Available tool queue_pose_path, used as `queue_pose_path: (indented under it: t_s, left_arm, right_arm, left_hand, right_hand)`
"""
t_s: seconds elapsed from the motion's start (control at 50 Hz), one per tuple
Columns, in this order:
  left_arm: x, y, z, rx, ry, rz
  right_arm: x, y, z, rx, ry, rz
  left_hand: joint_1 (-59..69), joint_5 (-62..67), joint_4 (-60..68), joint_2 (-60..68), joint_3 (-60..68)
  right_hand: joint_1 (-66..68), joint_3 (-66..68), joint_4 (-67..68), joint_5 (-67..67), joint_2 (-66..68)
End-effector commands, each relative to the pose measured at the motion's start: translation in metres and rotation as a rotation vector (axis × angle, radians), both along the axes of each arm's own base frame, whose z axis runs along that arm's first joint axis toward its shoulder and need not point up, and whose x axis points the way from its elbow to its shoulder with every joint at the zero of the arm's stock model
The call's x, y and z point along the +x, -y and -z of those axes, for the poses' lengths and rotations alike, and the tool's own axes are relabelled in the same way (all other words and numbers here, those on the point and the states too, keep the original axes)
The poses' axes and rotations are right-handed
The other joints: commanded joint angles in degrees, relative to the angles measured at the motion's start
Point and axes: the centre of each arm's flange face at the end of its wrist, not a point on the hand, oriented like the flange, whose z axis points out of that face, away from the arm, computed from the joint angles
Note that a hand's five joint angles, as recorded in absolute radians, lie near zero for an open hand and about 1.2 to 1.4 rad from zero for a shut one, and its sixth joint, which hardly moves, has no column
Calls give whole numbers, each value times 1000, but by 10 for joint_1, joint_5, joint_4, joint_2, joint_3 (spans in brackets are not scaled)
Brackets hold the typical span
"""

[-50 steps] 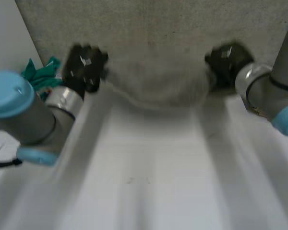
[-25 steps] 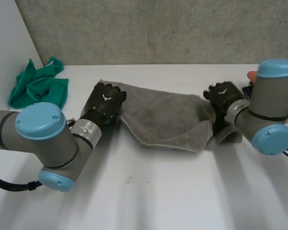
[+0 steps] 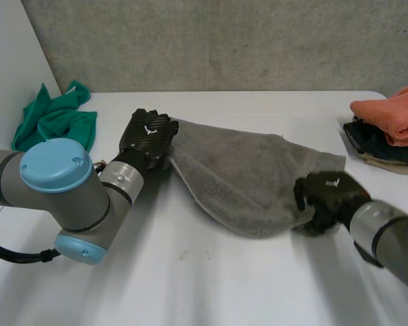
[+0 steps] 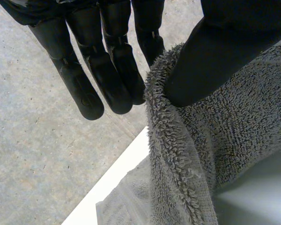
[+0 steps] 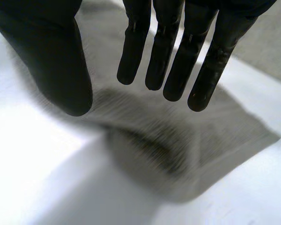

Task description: Fold the laundry.

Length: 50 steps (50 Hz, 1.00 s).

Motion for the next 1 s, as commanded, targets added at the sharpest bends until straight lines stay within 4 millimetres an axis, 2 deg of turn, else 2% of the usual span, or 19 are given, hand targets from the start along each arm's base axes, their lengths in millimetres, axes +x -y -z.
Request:
queue_pose_path:
  t_s: [0.02,0.08,0.14,0.2,0.22,0.28,0.38,0.44,0.64,0.72,0.78,0.8,0.82,0.84,0.96,1.0]
  left_arm:
    - [2,-1,4,13,6,-4]
    - [3,-1,5,16,7,-5]
    - [3,-1,5,17,8,-5]
    - [3,0,5,17,8,-7]
    - [3,0,5,17,8,-7]
    - [3,-1,5,16,7,-7]
    - [4,-1,6,19,8,-7]
    - [4,-1,6,20,9,-7]
    - [4,-2,7,23,13,-7]
    - [4,-2,7,24,11,-7]
    - [5,-1,7,23,13,-8]
    - [5,-1,7,23,13,-8]
    - [5,-1,7,24,11,-8]
    - [5,-1,7,23,13,-8]
    - [5,-4,9,37,20,-7]
    - [7,-8,11,57,31,-5]
  right_arm:
    - [-3,-15,17,64,-20,-7]
    - [-3,-18,20,66,-19,-15]
    - [0,-13,20,26,-5,-20]
    - [3,-2,23,-13,6,-17]
    - [4,4,30,-17,1,-13]
    - [12,21,36,-58,0,-11]
    - [25,32,33,-107,1,-18]
    - [36,46,41,-117,-7,-23]
    - [49,69,55,-132,-13,-29]
    - [52,76,62,-136,-30,-36]
    - [54,78,66,-139,-40,-46]
    - [54,79,66,-142,-42,-47]
    - [55,81,66,-152,-38,-47]
    - [55,83,65,-157,-33,-45]
    - [51,87,46,-211,-18,-15]
    - [49,82,24,-244,-8,-18]
  left_hand:
    - [187,120,111,114,115]
    - [187,120,111,114,115]
    - [187,120,111,114,115]
    - [187,120,111,114,115]
    - [187,120,111,114,115]
    - [187,120,111,114,115]
    - [187,120,111,114,115]
    - [187,120,111,114,115]
    - [187,120,111,114,115]
    - [187,120,111,114,115]
    - [187,120,111,114,115]
    - [187,120,111,114,115]
    - [187,120,111,114,115]
    - [187,120,111,114,115]
    - [187,120,111,114,115]
    - [187,120,111,114,115]
  right_hand:
    - [194,118,118,137,122]
    - [203,127,127,146,131]
    - [168,92,92,110,96]
    - [20,-56,-56,-37,-52]
    - [-64,-140,-140,-121,-136]
    - [-145,-221,-221,-202,-217]
    - [-159,-235,-235,-216,-231]
    - [-161,-236,-237,-218,-233]
    - [-139,-215,-215,-196,-211]
    - [-112,-188,-188,-169,-184]
    - [-20,-96,-96,-77,-92]
    - [56,-20,-20,-2,-16]
    - [263,187,187,206,191]
    - [368,292,292,310,296]
    - [369,293,293,312,297]
    - [369,293,293,312,297]
